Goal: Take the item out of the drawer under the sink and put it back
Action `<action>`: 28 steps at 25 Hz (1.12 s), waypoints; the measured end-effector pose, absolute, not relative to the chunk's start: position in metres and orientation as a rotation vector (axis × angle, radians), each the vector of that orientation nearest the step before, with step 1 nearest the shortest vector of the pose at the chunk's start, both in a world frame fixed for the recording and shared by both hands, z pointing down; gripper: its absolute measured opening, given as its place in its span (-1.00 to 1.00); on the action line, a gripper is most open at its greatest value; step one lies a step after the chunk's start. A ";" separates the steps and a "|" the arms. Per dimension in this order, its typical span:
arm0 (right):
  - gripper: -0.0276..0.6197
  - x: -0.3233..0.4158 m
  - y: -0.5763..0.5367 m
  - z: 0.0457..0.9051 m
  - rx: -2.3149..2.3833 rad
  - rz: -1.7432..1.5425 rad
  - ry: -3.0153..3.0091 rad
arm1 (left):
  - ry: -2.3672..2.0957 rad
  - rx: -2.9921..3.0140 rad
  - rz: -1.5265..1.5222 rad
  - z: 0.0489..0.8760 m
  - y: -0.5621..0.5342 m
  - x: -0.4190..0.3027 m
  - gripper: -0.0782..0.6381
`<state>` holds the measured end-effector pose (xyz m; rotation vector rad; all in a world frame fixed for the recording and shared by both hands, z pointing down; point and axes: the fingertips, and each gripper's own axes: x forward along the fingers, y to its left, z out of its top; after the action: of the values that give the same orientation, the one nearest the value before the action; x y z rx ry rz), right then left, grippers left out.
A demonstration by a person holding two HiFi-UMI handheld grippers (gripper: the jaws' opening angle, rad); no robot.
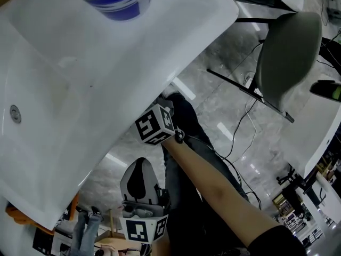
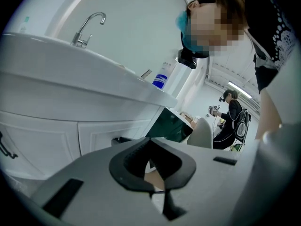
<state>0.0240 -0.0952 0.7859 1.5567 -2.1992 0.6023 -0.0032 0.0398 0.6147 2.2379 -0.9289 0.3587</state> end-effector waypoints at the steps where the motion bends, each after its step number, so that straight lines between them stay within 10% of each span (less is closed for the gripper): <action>1: -0.51 0.024 -0.094 0.786 1.558 0.595 -2.203 | -0.932 2.236 0.359 0.615 0.040 -0.004 -0.77; 28: -0.51 0.043 -0.003 0.786 1.540 0.671 -2.113 | -1.035 2.273 0.266 0.585 0.022 -0.022 -0.77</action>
<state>0.0430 -0.0033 0.7863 1.5403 -2.1135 0.6711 -0.0223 0.0219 0.5846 2.2732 -1.0346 0.2656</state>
